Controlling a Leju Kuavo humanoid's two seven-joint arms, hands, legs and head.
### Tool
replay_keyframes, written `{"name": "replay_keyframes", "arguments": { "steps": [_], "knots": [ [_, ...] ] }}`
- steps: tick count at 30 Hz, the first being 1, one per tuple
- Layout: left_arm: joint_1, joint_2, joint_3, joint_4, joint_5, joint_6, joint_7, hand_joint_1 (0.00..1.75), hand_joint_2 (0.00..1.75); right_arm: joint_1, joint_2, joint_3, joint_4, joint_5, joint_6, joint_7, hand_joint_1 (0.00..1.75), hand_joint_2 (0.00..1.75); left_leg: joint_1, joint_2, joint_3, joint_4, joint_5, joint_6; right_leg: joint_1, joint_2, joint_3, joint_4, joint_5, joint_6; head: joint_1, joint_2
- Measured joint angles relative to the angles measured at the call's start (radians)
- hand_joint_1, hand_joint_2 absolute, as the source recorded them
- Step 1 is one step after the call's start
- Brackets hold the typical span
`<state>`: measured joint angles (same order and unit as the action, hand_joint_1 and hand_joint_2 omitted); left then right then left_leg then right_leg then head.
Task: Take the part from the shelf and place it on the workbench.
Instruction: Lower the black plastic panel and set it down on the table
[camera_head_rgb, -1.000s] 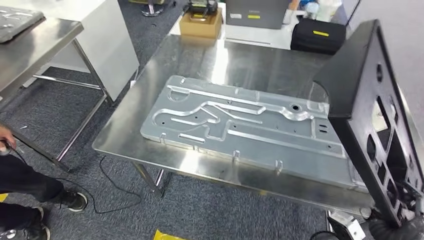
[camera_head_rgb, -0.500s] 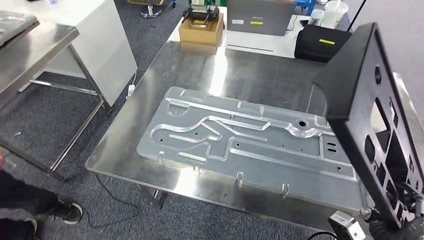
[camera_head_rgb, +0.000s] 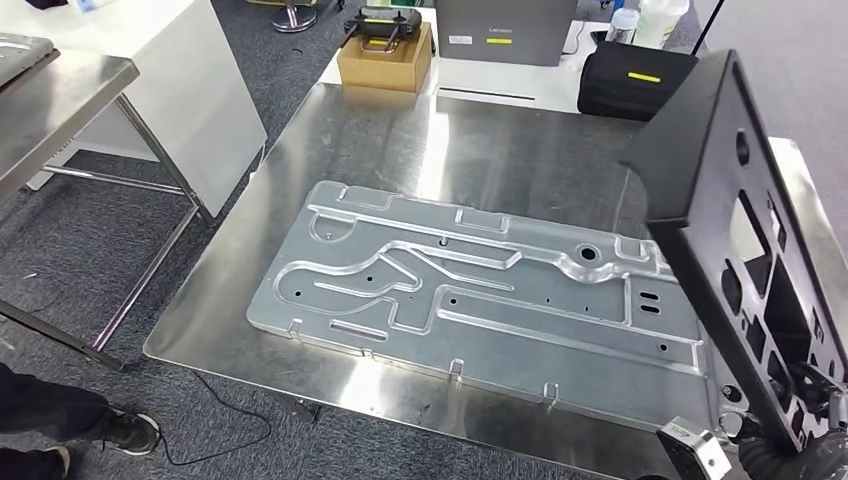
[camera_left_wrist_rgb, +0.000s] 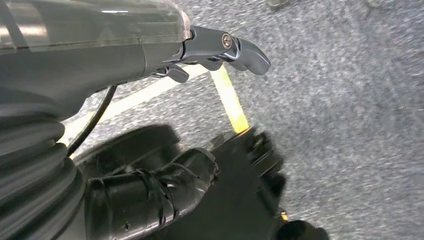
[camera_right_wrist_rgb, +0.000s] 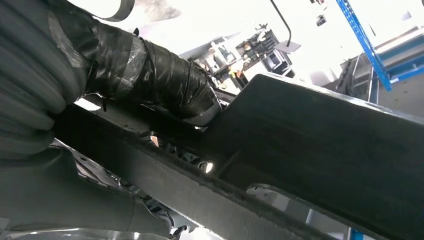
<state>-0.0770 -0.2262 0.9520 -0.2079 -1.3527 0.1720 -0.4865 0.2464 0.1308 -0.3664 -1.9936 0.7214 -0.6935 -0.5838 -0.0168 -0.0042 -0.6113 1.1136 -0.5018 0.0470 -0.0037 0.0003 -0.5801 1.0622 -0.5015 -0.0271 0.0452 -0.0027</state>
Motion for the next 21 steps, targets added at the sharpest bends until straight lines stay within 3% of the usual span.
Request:
{"name": "replay_keyframes", "arguments": {
  "steps": [2,6,9,10,11,12,15,17,21],
  "knots": [
    [-0.004,0.001,0.000,0.000,0.000,0.002,0.001,0.00,0.00,-0.001,0.000,0.000,0.001,0.002,0.000,0.000,1.66,1.75,-0.008,0.002,0.019,-0.063,0.020,0.016,-0.002,-0.001,0.002,-0.003,-0.002,0.007,-0.001,0.000],
    [0.000,0.001,0.000,0.000,-0.001,0.020,0.012,0.00,0.00,-0.004,-0.002,0.007,0.003,0.024,0.000,0.001,1.68,1.75,-0.001,0.002,0.046,-0.112,0.042,0.019,-0.002,-0.002,0.004,0.007,-0.017,0.028,-0.003,0.000],
    [-0.004,-0.001,0.000,0.000,-0.002,0.030,0.015,0.00,0.00,-0.010,-0.008,0.012,0.005,0.043,0.000,0.002,1.68,1.75,0.004,0.004,0.057,-0.126,0.049,0.020,-0.008,0.000,-0.062,0.152,-0.098,0.041,-0.002,0.000],
    [-0.004,-0.002,0.000,0.000,-0.003,0.032,0.016,0.00,0.00,-0.011,-0.011,0.015,0.005,0.053,0.000,0.004,1.68,1.75,0.004,0.004,0.056,-0.124,0.048,0.019,-0.011,0.000,-0.088,0.203,-0.117,0.046,-0.002,0.000],
    [-0.004,-0.002,0.000,0.000,-0.003,0.034,0.018,0.00,0.00,-0.013,-0.013,0.019,0.006,0.065,0.000,0.006,1.68,1.75,0.004,0.003,0.056,-0.122,0.045,0.018,-0.015,-0.001,-0.102,0.228,-0.117,0.051,-0.002,0.000],
    [-0.004,-0.002,-0.001,0.000,-0.005,0.035,0.019,0.00,0.00,-0.015,-0.016,0.022,0.007,0.080,0.000,0.008,1.68,1.75,0.005,0.003,0.056,-0.118,0.043,0.016,-0.018,-0.001,-0.098,0.217,-0.098,0.055,-0.002,0.000],
    [-0.005,-0.004,-0.003,0.000,-0.013,0.035,0.026,0.00,0.00,-0.041,-0.029,0.025,0.010,0.161,0.000,0.019,1.68,1.75,0.008,0.001,0.053,-0.094,0.027,0.001,-0.027,0.001,-0.021,0.050,-0.012,0.062,-0.002,0.000],
    [-0.008,-0.005,-0.005,0.000,-0.019,0.035,0.029,0.00,0.00,-0.062,-0.038,0.026,0.015,0.224,0.000,0.031,1.68,1.75,0.006,0.000,0.047,-0.082,0.020,-0.010,-0.025,0.004,-0.001,0.002,-0.003,0.053,-0.002,0.000],
    [-0.011,-0.005,-0.010,0.000,-0.027,0.034,0.035,0.00,0.00,-0.103,-0.059,0.029,0.025,0.350,0.000,0.079,1.68,1.75,0.008,-0.001,0.035,-0.059,0.004,-0.026,-0.023,0.004,-0.005,-0.001,0.004,0.027,-0.003,0.000]
  ]
}}
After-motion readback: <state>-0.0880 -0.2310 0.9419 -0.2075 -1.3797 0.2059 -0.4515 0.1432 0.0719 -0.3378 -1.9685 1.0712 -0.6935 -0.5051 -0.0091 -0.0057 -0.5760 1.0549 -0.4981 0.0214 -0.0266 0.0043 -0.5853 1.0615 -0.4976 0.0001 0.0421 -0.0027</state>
